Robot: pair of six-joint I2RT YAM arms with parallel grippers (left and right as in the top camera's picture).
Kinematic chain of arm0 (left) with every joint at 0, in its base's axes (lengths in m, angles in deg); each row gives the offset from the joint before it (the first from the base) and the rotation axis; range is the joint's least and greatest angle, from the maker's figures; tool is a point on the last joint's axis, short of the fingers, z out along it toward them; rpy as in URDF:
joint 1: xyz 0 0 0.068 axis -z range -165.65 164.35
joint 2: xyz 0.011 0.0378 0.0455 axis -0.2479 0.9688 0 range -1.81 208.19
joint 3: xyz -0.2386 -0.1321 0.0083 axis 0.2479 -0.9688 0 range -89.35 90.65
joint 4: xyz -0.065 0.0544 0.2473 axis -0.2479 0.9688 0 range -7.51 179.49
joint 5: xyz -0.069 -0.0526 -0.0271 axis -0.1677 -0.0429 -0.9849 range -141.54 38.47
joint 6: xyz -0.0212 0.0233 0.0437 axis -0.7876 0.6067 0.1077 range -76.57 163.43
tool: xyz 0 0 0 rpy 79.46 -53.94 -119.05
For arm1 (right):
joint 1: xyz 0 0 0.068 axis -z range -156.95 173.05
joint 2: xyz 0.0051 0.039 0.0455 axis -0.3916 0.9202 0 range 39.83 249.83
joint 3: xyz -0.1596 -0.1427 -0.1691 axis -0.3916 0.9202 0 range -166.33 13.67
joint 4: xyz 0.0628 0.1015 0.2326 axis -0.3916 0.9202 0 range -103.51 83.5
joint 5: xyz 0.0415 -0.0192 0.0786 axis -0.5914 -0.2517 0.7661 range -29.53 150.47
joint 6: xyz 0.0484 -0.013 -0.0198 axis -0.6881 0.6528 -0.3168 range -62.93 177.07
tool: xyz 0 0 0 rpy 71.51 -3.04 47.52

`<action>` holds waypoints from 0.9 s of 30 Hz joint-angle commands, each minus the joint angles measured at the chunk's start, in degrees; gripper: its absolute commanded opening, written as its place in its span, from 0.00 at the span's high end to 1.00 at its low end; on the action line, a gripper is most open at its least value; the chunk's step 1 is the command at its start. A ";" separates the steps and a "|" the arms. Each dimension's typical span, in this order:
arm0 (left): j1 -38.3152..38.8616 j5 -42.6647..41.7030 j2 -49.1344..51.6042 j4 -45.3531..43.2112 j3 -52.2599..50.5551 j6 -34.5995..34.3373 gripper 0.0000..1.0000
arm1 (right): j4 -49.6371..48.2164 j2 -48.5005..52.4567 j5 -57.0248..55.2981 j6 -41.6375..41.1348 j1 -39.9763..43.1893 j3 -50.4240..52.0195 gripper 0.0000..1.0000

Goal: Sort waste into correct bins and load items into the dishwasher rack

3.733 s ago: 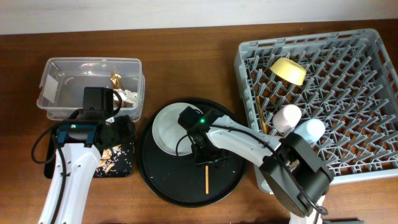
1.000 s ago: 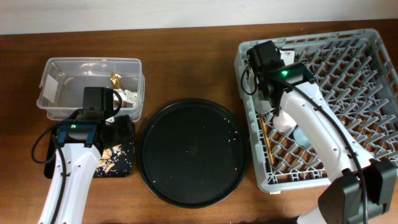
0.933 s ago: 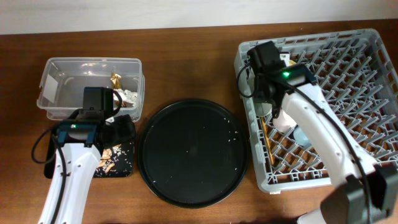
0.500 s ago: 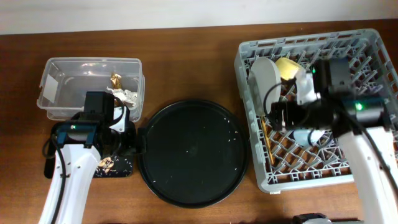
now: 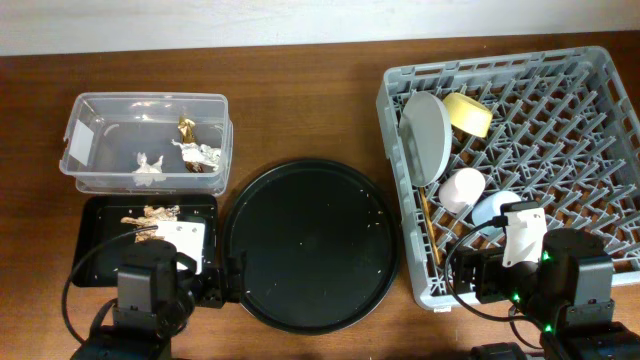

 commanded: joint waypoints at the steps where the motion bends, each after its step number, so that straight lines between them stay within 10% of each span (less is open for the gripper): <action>1: 0.22 0.22 -0.22 0.11 -0.44 0.72 0.01 | 0.28 -1.09 -0.55 0.61 0.42 0.52 0.01; 6: 0.22 0.22 -0.22 0.11 -0.44 0.72 0.01 | -12.52 -14.40 -4.24 0.79 0.37 7.85 0.01; 14: 0.22 0.22 -0.22 0.11 -0.44 0.72 0.01 | -69.51 -35.39 -4.46 0.59 0.37 52.63 0.01; 27: 0.22 0.22 -0.22 0.11 -0.44 0.72 0.01 | -59.52 -35.21 -4.46 0.57 0.37 54.10 0.01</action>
